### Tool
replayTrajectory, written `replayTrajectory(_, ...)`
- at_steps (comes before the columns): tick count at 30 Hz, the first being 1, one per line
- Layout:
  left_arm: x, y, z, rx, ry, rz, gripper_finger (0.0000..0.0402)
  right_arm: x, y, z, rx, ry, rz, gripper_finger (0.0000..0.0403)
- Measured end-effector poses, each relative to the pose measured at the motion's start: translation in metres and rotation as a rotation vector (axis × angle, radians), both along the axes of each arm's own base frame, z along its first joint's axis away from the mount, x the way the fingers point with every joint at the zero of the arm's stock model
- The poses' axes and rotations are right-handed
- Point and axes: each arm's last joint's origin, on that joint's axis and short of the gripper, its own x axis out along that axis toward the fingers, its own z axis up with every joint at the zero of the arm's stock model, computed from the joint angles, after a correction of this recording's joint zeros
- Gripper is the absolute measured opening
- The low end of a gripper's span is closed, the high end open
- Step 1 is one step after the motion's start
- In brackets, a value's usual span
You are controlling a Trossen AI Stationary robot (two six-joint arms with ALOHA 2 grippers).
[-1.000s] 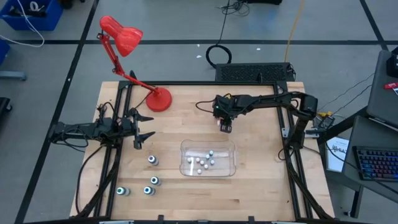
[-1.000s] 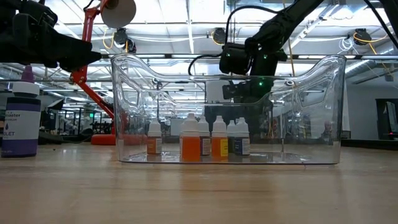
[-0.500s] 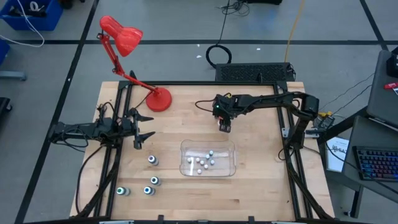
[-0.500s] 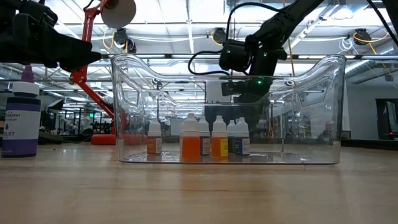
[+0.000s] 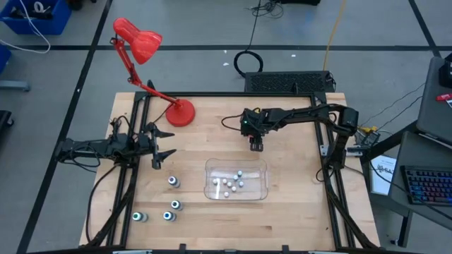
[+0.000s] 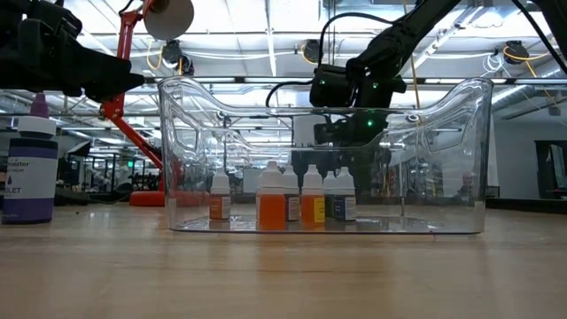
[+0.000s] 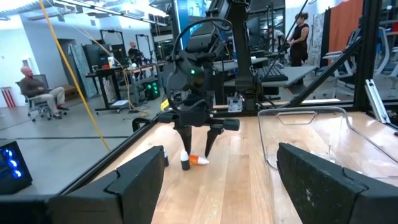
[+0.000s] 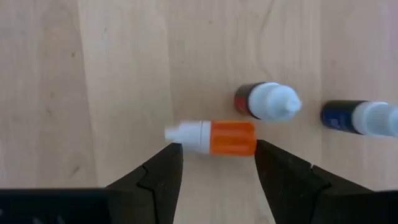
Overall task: Pick & Place food coloring
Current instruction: Put the orange food coloring bottle into the transparent bin
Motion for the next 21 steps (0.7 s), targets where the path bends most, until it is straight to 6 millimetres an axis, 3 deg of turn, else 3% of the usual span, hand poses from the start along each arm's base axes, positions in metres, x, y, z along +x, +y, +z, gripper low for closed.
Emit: replayTrajectory(21,0.0,0.0,-0.0002,0.0,0.001,0.001,0.0306,0.0008,0.0078,-0.0022,0.019,0.021,-0.005,0.0175)
